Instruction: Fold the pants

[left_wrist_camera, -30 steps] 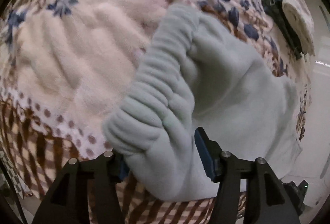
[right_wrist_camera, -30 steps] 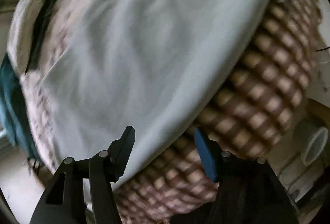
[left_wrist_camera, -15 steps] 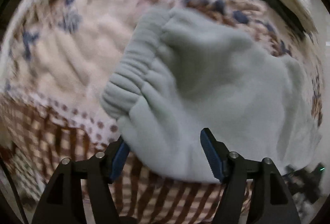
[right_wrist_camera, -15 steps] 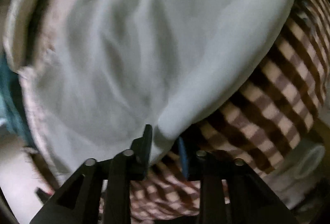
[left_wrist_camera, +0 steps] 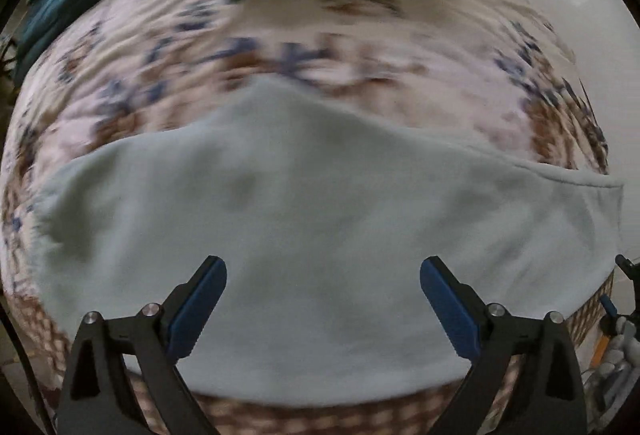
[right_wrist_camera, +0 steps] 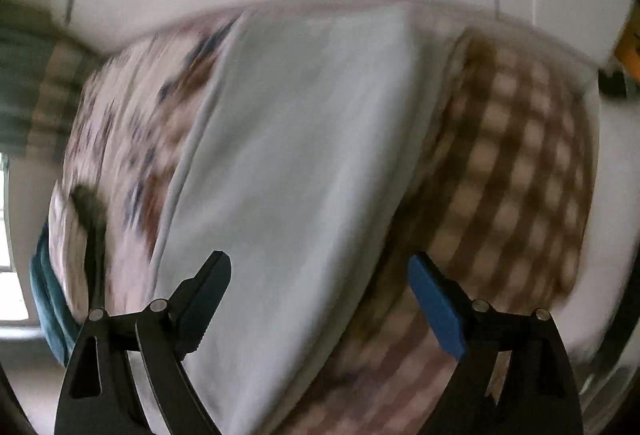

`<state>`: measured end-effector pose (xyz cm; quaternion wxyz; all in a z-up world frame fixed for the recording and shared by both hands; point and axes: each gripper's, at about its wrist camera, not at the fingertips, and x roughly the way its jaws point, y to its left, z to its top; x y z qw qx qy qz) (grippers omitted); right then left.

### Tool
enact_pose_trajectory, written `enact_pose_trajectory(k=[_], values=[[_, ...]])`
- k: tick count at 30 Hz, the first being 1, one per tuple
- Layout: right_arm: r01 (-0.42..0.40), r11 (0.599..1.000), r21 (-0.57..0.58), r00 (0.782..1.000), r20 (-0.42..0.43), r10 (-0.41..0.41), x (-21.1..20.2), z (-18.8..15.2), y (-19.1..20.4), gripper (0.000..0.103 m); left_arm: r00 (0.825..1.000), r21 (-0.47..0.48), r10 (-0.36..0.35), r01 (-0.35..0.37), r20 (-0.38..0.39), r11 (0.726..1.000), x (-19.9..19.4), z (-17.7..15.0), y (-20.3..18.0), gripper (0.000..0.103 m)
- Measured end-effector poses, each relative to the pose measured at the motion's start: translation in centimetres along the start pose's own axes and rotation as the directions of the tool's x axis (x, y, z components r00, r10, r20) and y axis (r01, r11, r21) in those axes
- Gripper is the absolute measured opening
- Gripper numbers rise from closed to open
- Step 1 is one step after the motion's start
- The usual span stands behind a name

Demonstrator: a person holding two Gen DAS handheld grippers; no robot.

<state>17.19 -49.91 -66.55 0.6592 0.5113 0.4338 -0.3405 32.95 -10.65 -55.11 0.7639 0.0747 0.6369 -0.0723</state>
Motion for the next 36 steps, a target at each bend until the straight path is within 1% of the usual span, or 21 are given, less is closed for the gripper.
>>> enact_pose_trajectory(k=[3,5,7,8,10,14,18,19,20,21,22,23,24,26,28,29,30,32,33,34,36], values=[[-0.038,0.998,0.048,0.999,-0.024,0.040,1.6,7.0,-4.9,0.092,1.000,0.049,0.002,0.000,-0.024,0.999,2.8,0.0,-6.5,0.099],[-0.046,0.996,0.075,0.997,-0.054,0.050,3.2,9.4,-6.6,0.092,0.998,0.082,0.021,-0.016,-0.057,0.996,5.4,-0.4,-9.7,0.099],[-0.071,0.996,0.052,0.994,-0.074,0.074,3.6,11.2,-6.9,0.092,0.994,0.106,0.047,-0.037,-0.096,0.994,7.9,-0.8,-11.5,0.099],[-0.071,0.997,0.028,0.994,-0.085,0.074,3.7,11.4,-7.1,0.092,0.991,0.109,0.070,-0.058,-0.111,0.992,9.0,-0.9,-12.0,0.099],[-0.086,0.996,-0.016,0.990,-0.116,0.083,4.3,11.5,-6.2,0.092,0.991,0.100,0.088,-0.079,-0.099,0.992,9.8,-0.9,-12.2,0.103],[-0.147,0.989,-0.027,0.979,-0.147,0.142,5.3,11.9,-5.6,0.082,0.991,0.037,0.052,-0.048,-0.121,0.998,11.0,0.0,-11.4,0.103],[-0.236,0.972,-0.013,0.954,-0.191,0.230,6.3,11.5,-4.9,0.081,0.996,0.016,0.054,-0.053,-0.070,0.998,11.0,-0.4,-11.4,0.103],[-0.261,0.965,-0.015,0.941,-0.227,0.251,7.3,11.6,-4.7,0.078,0.995,0.026,0.065,-0.064,-0.070,0.998,11.0,-0.4,-11.5,0.103],[-0.260,0.966,-0.020,0.941,-0.230,0.248,7.5,11.7,-4.7,0.054,0.995,0.034,0.069,-0.067,-0.065,0.997,10.8,-0.4,-11.6,0.103],[-0.238,0.971,-0.027,0.950,-0.214,0.227,7.7,11.8,-4.6,0.043,0.996,0.037,0.071,-0.069,-0.060,0.997,10.5,-0.4,-11.7,0.103],[-0.240,0.971,-0.015,0.949,-0.213,0.232,7.6,11.9,-4.9,0.030,0.995,0.039,0.077,-0.075,-0.056,0.996,10.2,-0.5,-11.9,0.103],[-0.249,0.968,0.009,0.947,-0.205,0.246,7.3,12.1,-5.0,0.023,0.995,0.047,0.087,-0.084,-0.052,0.995,9.8,-0.6,-12.1,0.103],[-0.246,0.969,0.024,0.952,-0.183,0.246,6.7,12.2,-5.2,0.022,0.995,0.054,0.092,-0.089,-0.047,0.995,9.3,-0.6,-12.3,0.103],[-0.212,0.977,-0.007,0.971,-0.118,0.210,5.0,12.3,-5.0,0.022,0.994,0.077,0.107,-0.104,-0.037,0.992,8.2,-0.2,-12.7,0.103],[-0.182,0.981,-0.062,0.975,-0.138,0.172,5.7,11.7,-4.8,0.026,0.992,0.092,0.119,-0.115,-0.039,0.989,7.8,-0.3,-13.2,0.103],[-0.178,0.981,-0.071,0.971,-0.175,0.163,7.0,11.7,-4.9,0.031,0.992,0.091,0.121,-0.117,-0.043,0.989,7.7,-0.2,-13.3,0.103],[-0.210,0.977,-0.042,0.962,-0.188,0.199,7.7,11.9,-5.1,0.037,0.991,0.091,0.125,-0.120,-0.046,0.989,7.6,0.0,-13.4,0.103],[-0.269,0.963,0.011,0.942,-0.206,0.265,7.8,12.4,-5.5,0.061,0.992,0.082,0.117,-0.113,-0.044,0.990,7.0,0.4,-13.5,0.103],[-0.297,0.955,0.017,0.933,-0.208,0.294,7.9,12.6,-5.0,0.064,0.993,0.074,0.108,-0.105,-0.035,0.992,6.4,0.6,-13.4,0.103],[-0.295,0.955,-0.006,0.935,-0.205,0.288,8.0,12.5,-4.4,0.063,0.994,0.073,0.109,-0.107,-0.030,0.992,5.9,0.9,-13.2,0.103],[-0.234,0.969,-0.082,0.959,-0.184,0.217,8.2,11.8,-3.2,0.044,0.993,0.085,0.116,-0.114,-0.018,0.990,4.9,1.2,-13.1,0.103]])
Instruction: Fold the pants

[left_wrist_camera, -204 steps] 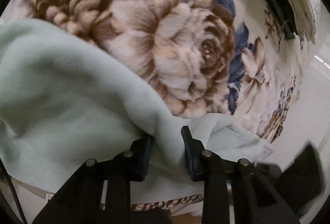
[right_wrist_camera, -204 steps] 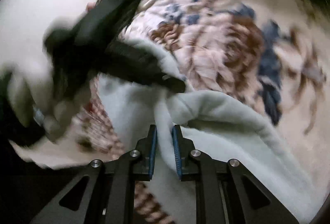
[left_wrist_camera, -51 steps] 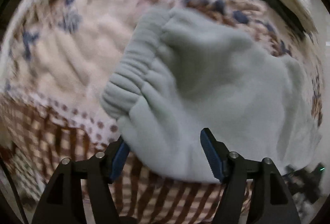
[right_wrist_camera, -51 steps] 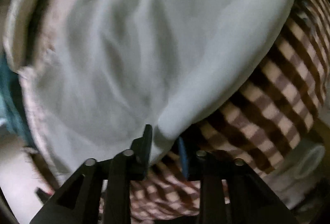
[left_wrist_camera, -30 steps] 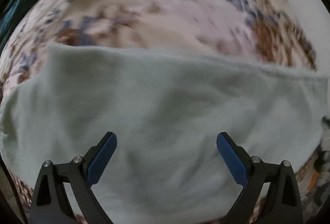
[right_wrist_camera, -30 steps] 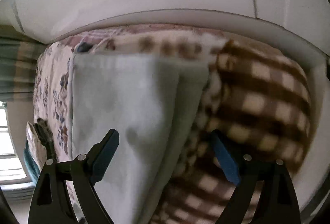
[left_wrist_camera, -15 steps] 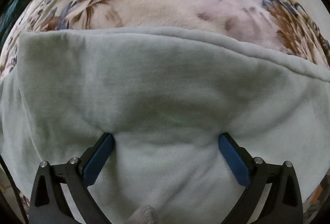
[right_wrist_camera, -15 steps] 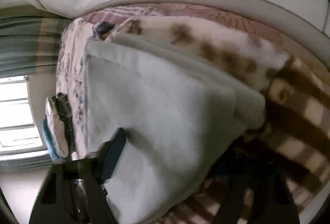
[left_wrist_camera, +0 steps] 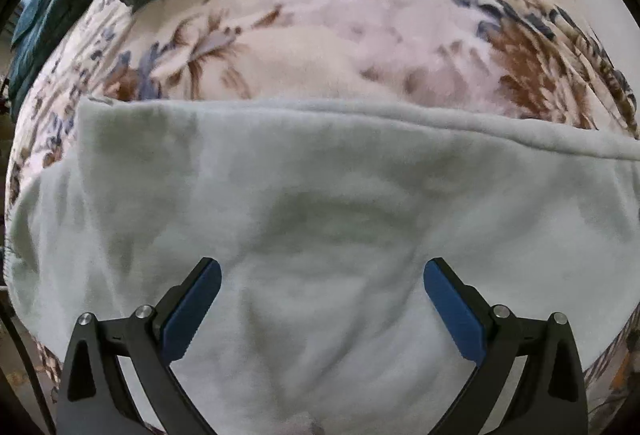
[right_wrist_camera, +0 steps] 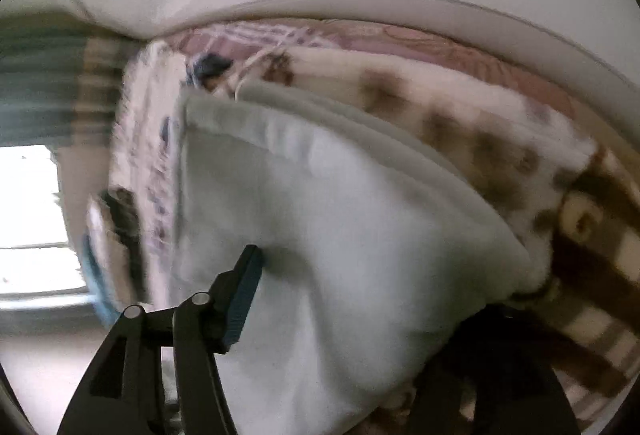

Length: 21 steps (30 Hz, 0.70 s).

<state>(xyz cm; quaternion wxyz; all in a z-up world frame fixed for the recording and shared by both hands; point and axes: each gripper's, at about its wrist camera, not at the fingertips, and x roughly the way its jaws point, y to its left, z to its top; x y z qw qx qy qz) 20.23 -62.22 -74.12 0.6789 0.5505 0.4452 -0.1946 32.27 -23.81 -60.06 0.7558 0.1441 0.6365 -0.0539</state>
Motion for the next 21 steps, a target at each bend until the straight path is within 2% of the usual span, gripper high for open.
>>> enact_pose_trajectory(k=[1,2,4,6,12,16,21], values=[[0.012,1.000,-0.010,1.000,0.010,-0.012,0.1,-0.1,0.3,0.027,1.000,0.007,-0.001,0.001,0.001,1.000,-0.3,0.2,-0.1,0.103],[-0.004,1.000,0.008,1.000,0.028,0.004,-0.1,-0.3,0.4,0.023,1.000,0.011,-0.005,0.005,0.001,1.000,-0.5,0.3,0.1,0.103],[-0.014,0.999,0.048,0.997,0.077,0.011,-1.3,-0.6,1.0,0.021,1.000,0.013,-0.018,0.018,0.000,1.000,-1.4,0.3,0.6,0.103],[-0.009,0.999,0.041,0.991,0.131,0.003,-3.0,-1.3,2.4,0.021,1.000,0.007,-0.029,0.028,0.002,1.000,-2.3,0.3,1.2,0.103],[0.089,0.984,-0.154,0.978,0.201,-0.057,-7.1,-5.0,10.9,0.021,0.996,-0.017,-0.087,0.087,0.013,0.996,-3.7,-0.1,5.0,0.103],[0.145,0.957,-0.249,0.963,0.258,-0.079,-8.4,-9.1,17.1,0.020,0.993,-0.032,-0.116,0.117,0.032,0.993,-5.2,-0.9,9.3,0.103],[0.192,0.913,-0.360,0.947,0.312,-0.077,-8.4,-15.7,25.1,0.020,0.989,-0.092,-0.146,0.146,0.006,0.985,-6.0,-2.5,16.3,0.103]])
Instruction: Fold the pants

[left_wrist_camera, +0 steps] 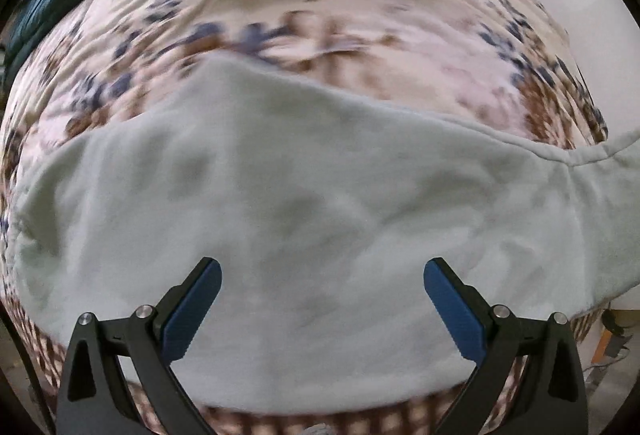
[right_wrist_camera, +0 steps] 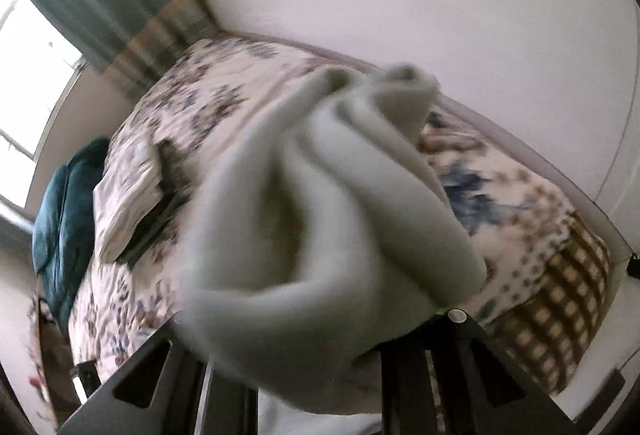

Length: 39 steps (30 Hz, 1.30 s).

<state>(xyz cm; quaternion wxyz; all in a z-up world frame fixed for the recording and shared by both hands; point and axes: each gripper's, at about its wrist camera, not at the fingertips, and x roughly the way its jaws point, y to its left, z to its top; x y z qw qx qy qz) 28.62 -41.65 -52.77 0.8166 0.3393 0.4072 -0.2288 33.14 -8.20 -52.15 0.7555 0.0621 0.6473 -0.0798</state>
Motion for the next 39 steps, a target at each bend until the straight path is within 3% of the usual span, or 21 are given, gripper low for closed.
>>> enact_pose_trajectory(k=[5,8,12,14,17,19,20,21,22,25,26,28,30,31,32,33,34,36,37,38,39], values=[[-0.029,0.985,-0.169,0.999,-0.024,0.025,0.3,-5.8,11.6,0.019,1.000,-0.080,-0.026,0.026,-0.007,0.996,-2.4,-0.3,9.5,0.103],[-0.043,0.950,-0.308,0.998,-0.065,0.024,1.9,-11.0,18.3,0.019,0.999,-0.116,-0.046,0.047,0.009,0.992,-3.3,-0.8,13.9,0.103],[-0.024,0.839,-0.544,0.993,-0.107,-0.041,5.3,-19.8,26.0,0.019,0.998,-0.168,-0.057,0.057,0.003,0.984,-3.4,-0.9,19.5,0.103],[-0.034,0.763,-0.646,0.985,-0.152,-0.084,7.4,-25.3,28.7,0.019,0.997,-0.195,-0.073,0.071,-0.007,0.978,-2.9,-0.7,21.5,0.103],[-0.007,0.693,-0.721,0.968,-0.179,-0.176,10.0,-30.0,28.8,0.022,0.995,-0.213,-0.102,0.095,-0.021,0.972,-2.0,-0.4,22.8,0.103],[-0.003,0.680,-0.733,0.959,-0.195,-0.205,11.4,-30.9,27.9,0.035,0.991,-0.221,-0.133,0.123,-0.032,0.968,-1.4,0.0,22.6,0.103],[-0.037,0.682,-0.731,0.953,-0.231,-0.197,11.5,-30.9,27.8,0.055,0.986,-0.229,-0.164,0.151,-0.041,0.962,-1.0,0.2,22.4,0.103],[-0.086,0.684,-0.724,0.942,-0.283,-0.181,11.6,-30.8,27.9,0.067,0.981,-0.238,-0.188,0.172,-0.049,0.956,-0.7,0.4,22.2,0.103],[-0.155,0.686,-0.710,0.924,-0.350,-0.153,11.2,-30.7,28.0,0.083,0.972,-0.252,-0.229,0.207,-0.061,0.945,-0.3,0.6,21.6,0.103],[-0.233,0.698,-0.677,0.904,-0.416,-0.102,8.9,-30.2,28.0,0.083,0.948,-0.270,-0.307,0.274,-0.088,0.923,0.8,1.3,19.7,0.103],[-0.243,0.725,-0.644,0.899,-0.430,-0.081,7.8,-29.6,27.3,0.083,0.937,-0.271,-0.335,0.299,-0.100,0.915,1.2,1.6,18.7,0.103],[-0.240,0.825,-0.511,0.883,-0.468,-0.033,6.2,-27.9,24.8,0.083,0.916,-0.254,-0.380,0.339,-0.132,0.906,2.0,2.4,16.3,0.103],[-0.207,0.917,-0.341,0.869,-0.494,0.012,5.5,-26.3,21.6,0.083,0.880,-0.240,-0.440,0.395,-0.179,0.887,3.0,3.1,13.6,0.103],[-0.185,0.960,-0.211,0.862,-0.504,0.055,5.1,-25.4,19.1,0.083,0.854,-0.226,-0.473,0.427,-0.218,0.876,3.8,3.6,11.9,0.103],[-0.168,0.985,-0.045,0.853,-0.508,0.122,4.7,-24.8,16.1,0.083,0.843,-0.218,-0.481,0.436,-0.241,0.873,4.3,3.7,10.9,0.103],[-0.166,0.985,0.038,0.846,-0.507,0.162,4.6,-24.6,14.6,0.083,0.834,-0.200,-0.483,0.443,-0.265,0.874,4.8,3.8,9.8,0.103],[-0.149,0.980,0.134,0.845,-0.497,0.197,4.3,-24.4,12.3,0.083,0.835,-0.167,-0.467,0.437,-0.290,0.884,5.5,3.9,8.6,0.103],[-0.125,0.970,0.209,0.852,-0.479,0.212,4.3,-24.3,10.0,0.083,0.851,-0.110,-0.418,0.405,-0.318,0.908,6.5,3.7,7.1,0.100],[-0.119,0.962,0.246,0.849,-0.476,0.227,4.7,-24.3,8.8,0.083,0.863,-0.078,-0.389,0.386,-0.322,0.919,6.8,3.5,6.5,0.092],[-0.112,0.955,0.275,0.846,-0.477,0.237,5.1,-24.4,8.1,0.083,0.886,-0.040,-0.341,0.347,-0.314,0.937,7.0,3.2,6.0,0.082],[-0.113,0.941,0.318,0.841,-0.474,0.261,5.7,-24.6,7.2,0.083,0.899,-0.010,-0.312,0.325,-0.306,0.946,7.0,2.9,5.8,0.064]])
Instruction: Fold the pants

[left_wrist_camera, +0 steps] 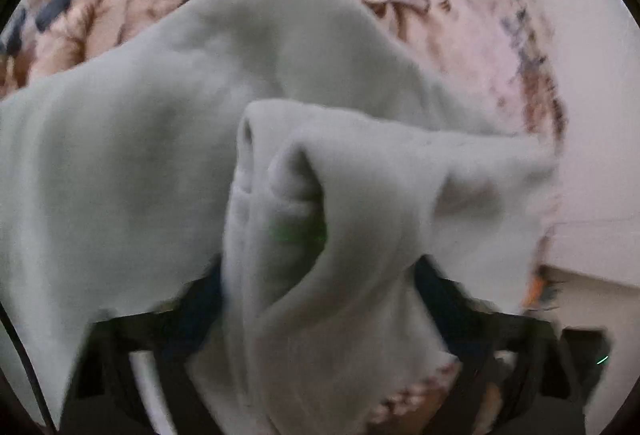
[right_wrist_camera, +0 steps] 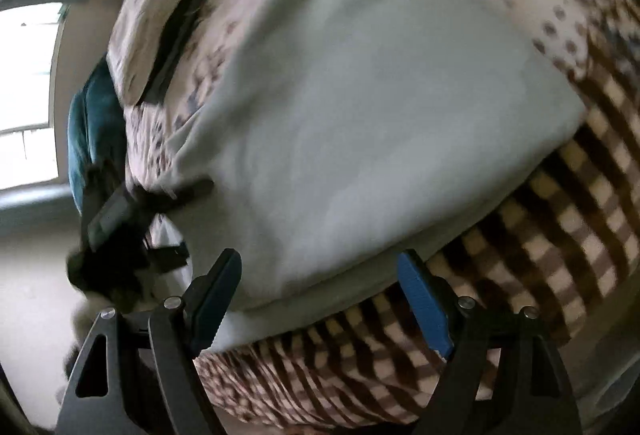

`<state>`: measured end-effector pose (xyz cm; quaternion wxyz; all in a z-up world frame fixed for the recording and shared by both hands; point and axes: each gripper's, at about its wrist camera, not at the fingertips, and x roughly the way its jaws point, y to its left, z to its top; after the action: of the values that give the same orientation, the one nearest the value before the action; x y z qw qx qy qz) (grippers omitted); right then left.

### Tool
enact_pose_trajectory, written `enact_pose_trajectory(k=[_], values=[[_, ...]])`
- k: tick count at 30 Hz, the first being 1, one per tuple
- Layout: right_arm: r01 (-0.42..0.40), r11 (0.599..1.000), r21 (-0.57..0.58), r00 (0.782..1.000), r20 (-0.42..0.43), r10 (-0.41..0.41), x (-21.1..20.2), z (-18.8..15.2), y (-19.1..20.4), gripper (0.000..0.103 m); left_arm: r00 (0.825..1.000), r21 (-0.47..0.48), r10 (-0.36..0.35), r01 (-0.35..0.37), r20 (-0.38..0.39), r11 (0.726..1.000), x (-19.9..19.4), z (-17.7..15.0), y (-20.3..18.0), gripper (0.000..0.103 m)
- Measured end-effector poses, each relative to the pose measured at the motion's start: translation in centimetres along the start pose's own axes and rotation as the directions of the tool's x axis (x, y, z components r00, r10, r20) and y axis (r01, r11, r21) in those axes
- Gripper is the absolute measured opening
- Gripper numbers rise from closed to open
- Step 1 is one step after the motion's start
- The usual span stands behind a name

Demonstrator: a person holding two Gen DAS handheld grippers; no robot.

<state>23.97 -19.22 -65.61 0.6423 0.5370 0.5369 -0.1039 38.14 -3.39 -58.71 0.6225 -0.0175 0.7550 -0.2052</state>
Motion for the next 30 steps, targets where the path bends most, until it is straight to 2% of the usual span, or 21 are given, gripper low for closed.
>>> enact_pose_trajectory(k=[1,3,4,5,6,7,10,12,15,17,20,23,26,28,30], values=[[-0.015,0.999,0.033,1.000,-0.001,0.015,0.4,0.5,-0.7,0.083,1.000,0.006,0.002,-0.002,0.004,1.000,0.0,-0.2,-0.1,0.047],[-0.027,0.997,0.079,1.000,-0.007,0.028,1.8,1.7,-1.7,0.078,1.000,-0.008,-0.017,0.017,0.023,1.000,-0.6,-1.0,0.1,0.031],[-0.035,0.992,0.125,0.999,-0.006,0.036,2.6,2.2,-2.6,0.063,0.999,-0.019,-0.020,0.020,0.026,1.000,-1.0,-1.4,0.1,0.029],[-0.048,0.987,0.153,0.999,-0.001,0.049,2.8,2.4,-3.1,0.035,0.999,-0.041,-0.018,0.019,0.030,0.999,-1.7,-2.0,0.0,0.028],[-0.032,0.983,0.180,0.999,0.010,0.030,2.8,2.4,-3.5,0.024,0.999,-0.058,-0.024,0.026,0.031,0.998,-2.2,-2.3,0.1,0.027],[-0.050,0.980,0.191,0.999,0.018,0.047,2.5,2.6,-3.7,0.021,0.999,-0.074,-0.029,0.031,0.031,0.997,-3.0,-2.8,0.0,0.027],[-0.051,0.987,0.150,0.998,0.032,0.047,1.1,2.1,-2.9,0.019,1.000,-0.092,-0.005,0.007,0.020,0.996,-3.0,-3.1,0.7,0.027],[-0.009,0.993,0.115,1.000,0.006,0.008,1.1,1.9,-2.7,0.019,1.000,-0.112,0.005,-0.005,-0.004,0.994,-1.5,-2.4,1.9,0.030],[0.044,0.995,0.093,0.998,-0.055,-0.039,1.7,2.3,-2.7,0.021,0.996,-0.208,-0.082,0.075,-0.026,0.975,-0.5,-1.2,3.9,0.037],[0.063,0.997,0.045,0.996,-0.071,-0.060,1.7,2.6,-1.8,0.027,0.994,-0.223,-0.113,0.110,0.000,0.969,-1.4,-1.0,4.3,0.037],[0.096,0.995,-0.023,0.991,-0.096,-0.097,1.4,2.7,-0.5,0.036,0.995,-0.186,-0.078,0.089,0.065,0.979,-3.2,-1.2,3.9,0.041],[0.125,0.991,-0.048,0.985,-0.109,-0.130,1.2,2.3,-0.9,0.037,0.990,-0.152,-0.052,0.072,0.129,0.986,-3.9,-0.8,3.8,0.041],[0.115,0.993,-0.006,0.985,-0.130,-0.115,1.4,1.9,-1.6,0.037,0.984,-0.171,0.000,0.031,0.177,0.985,-2.8,0.4,4.3,0.043],[0.104,0.995,0.013,0.986,-0.133,-0.101,1.1,1.5,-2.3,0.037,0.983,-0.217,-0.003,0.043,0.182,0.975,-1.9,1.1,5.5,0.043],[0.122,0.992,0.003,0.984,-0.133,-0.121,0.8,1.3,-2.1,0.037,0.985,-0.238,-0.024,0.065,0.171,0.969,-1.4,1.4,6.0,0.044]])
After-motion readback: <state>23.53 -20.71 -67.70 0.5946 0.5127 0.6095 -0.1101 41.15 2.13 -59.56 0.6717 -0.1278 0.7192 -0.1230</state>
